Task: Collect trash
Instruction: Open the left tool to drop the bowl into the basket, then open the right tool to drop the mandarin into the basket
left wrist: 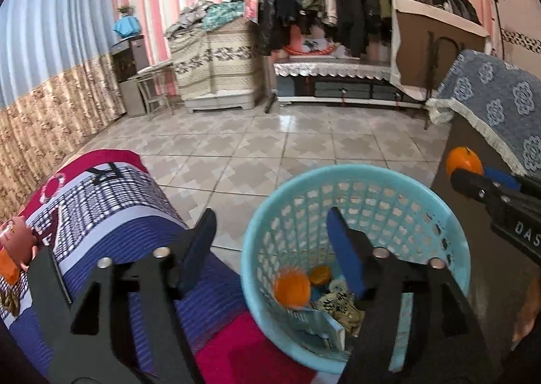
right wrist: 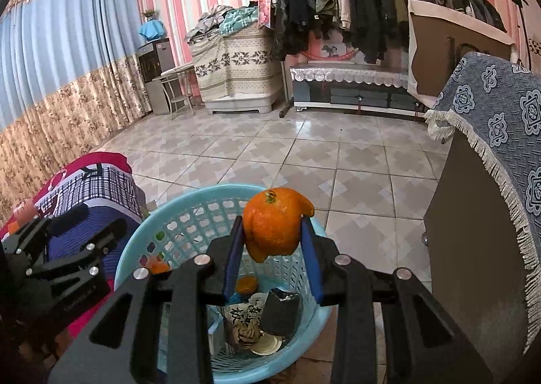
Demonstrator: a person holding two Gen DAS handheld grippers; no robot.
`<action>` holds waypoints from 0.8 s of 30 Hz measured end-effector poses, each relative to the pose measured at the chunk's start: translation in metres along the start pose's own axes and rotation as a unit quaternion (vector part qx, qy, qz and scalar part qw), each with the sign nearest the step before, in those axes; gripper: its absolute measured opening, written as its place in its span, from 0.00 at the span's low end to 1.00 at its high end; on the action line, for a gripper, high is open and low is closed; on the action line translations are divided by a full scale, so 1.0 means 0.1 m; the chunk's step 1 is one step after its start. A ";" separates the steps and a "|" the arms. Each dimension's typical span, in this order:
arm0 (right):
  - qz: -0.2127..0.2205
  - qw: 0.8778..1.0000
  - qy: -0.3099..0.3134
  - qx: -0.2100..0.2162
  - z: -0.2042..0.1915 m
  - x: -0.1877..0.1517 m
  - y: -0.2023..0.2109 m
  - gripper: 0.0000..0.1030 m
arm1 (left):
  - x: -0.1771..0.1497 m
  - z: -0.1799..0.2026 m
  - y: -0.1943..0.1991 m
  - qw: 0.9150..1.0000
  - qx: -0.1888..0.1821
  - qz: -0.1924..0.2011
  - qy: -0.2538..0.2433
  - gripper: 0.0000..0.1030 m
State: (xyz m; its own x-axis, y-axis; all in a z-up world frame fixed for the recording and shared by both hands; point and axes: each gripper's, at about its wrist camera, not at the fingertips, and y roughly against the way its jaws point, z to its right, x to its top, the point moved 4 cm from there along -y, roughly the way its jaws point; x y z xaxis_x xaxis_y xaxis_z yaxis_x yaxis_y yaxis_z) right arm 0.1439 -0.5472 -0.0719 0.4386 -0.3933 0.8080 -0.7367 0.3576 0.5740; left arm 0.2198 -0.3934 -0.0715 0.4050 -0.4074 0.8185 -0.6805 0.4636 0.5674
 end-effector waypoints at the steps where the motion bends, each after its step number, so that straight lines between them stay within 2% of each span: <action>1: 0.000 1.000 0.000 0.001 0.01 0.00 0.00 0.32 | 0.00 -0.05 0.01 1.000 0.004 0.001 0.007 0.72; 5: 0.000 1.000 -0.003 0.007 -0.03 -0.01 -0.02 0.32 | -0.02 -0.25 0.07 0.999 0.033 0.012 0.036 0.87; 14: 0.002 1.000 0.005 0.021 -0.26 -0.01 -0.09 0.33 | -0.08 -0.72 0.35 0.991 0.106 0.042 0.075 0.94; 21: 0.000 0.999 0.016 0.033 -0.49 -0.05 -0.16 0.35 | -0.16 -0.97 0.47 0.985 0.140 0.045 0.096 0.94; 24: 0.000 0.999 0.027 0.035 -0.57 -0.07 -0.19 0.38 | -0.19 -1.05 0.51 0.983 0.142 0.044 0.104 0.94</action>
State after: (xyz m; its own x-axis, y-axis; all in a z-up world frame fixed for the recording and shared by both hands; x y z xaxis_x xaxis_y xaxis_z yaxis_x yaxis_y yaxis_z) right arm 0.1845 -0.5027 -0.0805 0.4653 -0.3460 0.8147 -0.7697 0.2964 0.5654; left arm 0.2415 -0.2790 -0.0487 0.4335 -0.1919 0.8805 -0.8497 0.2385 0.4703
